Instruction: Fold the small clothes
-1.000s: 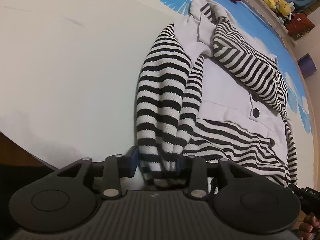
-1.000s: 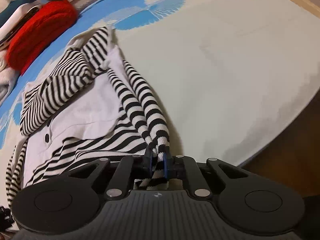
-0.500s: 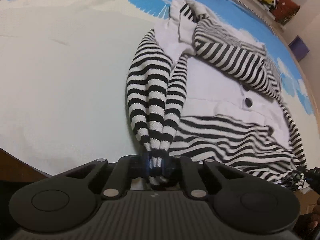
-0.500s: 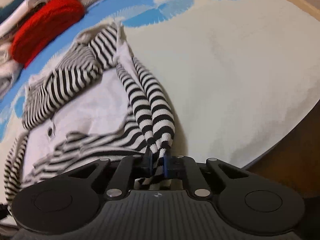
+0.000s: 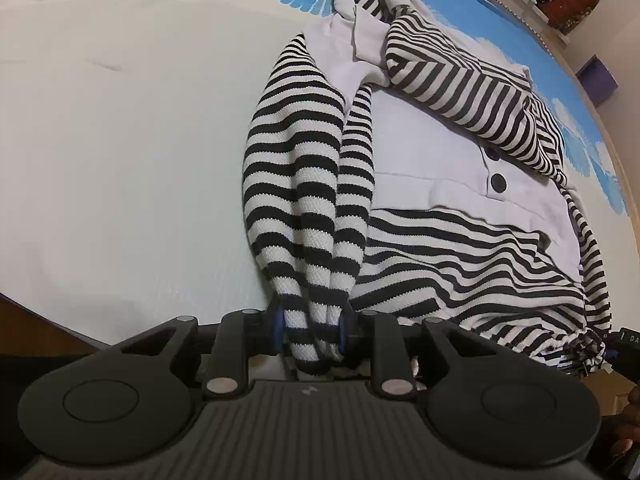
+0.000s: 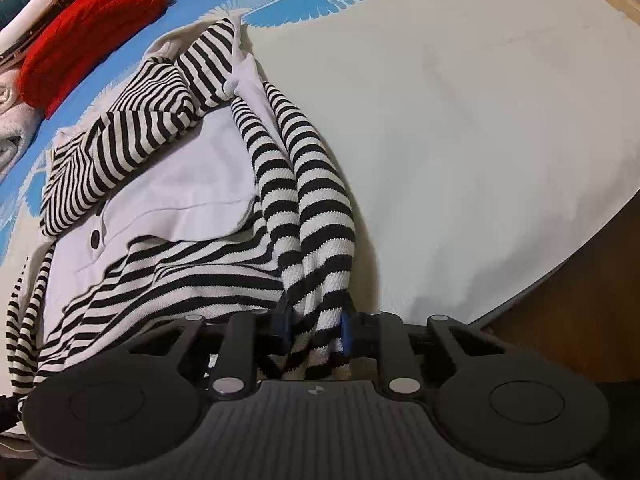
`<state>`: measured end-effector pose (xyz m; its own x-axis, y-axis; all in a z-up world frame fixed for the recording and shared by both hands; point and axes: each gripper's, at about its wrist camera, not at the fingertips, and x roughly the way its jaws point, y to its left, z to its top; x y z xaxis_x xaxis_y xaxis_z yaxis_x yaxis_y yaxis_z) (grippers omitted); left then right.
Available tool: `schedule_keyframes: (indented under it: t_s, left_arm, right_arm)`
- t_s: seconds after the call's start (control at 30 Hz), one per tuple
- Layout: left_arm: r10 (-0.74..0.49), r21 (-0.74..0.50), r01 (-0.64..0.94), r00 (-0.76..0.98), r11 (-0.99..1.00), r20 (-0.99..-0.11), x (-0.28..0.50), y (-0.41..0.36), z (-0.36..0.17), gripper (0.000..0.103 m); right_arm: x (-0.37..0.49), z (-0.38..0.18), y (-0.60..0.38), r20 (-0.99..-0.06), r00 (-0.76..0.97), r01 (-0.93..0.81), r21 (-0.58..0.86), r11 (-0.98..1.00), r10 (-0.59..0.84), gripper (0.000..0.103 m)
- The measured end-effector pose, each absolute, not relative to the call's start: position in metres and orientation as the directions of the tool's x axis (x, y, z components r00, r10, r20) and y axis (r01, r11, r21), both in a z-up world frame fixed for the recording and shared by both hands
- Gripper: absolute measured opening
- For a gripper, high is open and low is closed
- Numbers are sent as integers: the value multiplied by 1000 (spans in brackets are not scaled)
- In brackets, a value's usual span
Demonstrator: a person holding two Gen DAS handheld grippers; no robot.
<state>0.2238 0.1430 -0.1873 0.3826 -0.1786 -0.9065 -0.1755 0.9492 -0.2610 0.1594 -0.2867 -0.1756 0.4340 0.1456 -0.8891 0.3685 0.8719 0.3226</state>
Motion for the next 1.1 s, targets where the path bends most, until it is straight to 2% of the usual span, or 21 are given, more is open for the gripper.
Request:
schedule_keyframes:
  t_s: [0.6, 0.63, 0.77, 0.93, 1.1]
  left_arm:
    - [-180, -260, -171, 381, 950, -907, 224, 143, -187, 24]
    - [-187, -262, -158, 378, 952, -907, 224, 143, -187, 18]
    - [-176, -241, -124, 390, 963, -904, 225, 137, -185, 11]
    - [-195, -262, -84, 462, 961, -865, 221, 139, -160, 8]
    - [-257, -291, 26, 548, 956, -796, 217, 144, -106, 7]
  right_arm:
    - [160, -176, -281, -896, 420, 334, 302, 893, 146, 29]
    - [159, -176, -281, -895, 421, 334, 303, 893, 146, 26]
    - [158, -173, -282, -885, 442, 328, 309, 893, 144, 13]
    - [152, -152, -290, -839, 527, 347, 359, 866, 137, 10]
    - [138, -100, -301, -713, 682, 274, 453, 849, 160, 9]
